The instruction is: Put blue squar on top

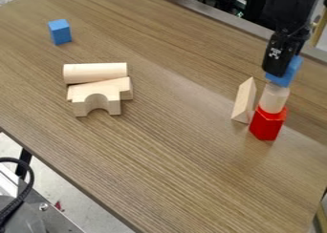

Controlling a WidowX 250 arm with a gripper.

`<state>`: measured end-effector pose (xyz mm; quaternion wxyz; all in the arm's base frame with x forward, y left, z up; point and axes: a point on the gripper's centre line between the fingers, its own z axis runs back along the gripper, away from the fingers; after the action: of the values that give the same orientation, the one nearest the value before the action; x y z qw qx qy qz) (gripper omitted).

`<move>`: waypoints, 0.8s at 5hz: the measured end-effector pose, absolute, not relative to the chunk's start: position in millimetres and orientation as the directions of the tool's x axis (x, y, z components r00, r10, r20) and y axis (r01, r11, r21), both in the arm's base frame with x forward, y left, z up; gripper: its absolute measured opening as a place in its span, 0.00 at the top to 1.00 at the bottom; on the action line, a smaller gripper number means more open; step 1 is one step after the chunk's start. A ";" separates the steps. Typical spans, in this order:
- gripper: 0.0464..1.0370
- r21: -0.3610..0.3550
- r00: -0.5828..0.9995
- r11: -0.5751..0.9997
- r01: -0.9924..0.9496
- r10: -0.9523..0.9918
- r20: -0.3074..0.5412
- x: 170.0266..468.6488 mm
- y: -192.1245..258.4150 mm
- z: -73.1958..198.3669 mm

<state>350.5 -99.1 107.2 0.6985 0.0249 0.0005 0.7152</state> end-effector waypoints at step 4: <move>0.47 0.047 -0.033 -0.034 -0.998 0.999 0.015 341.5 -100.2 102.6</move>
<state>341.5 -100.2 102.6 0.6949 0.0217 0.0114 0.7187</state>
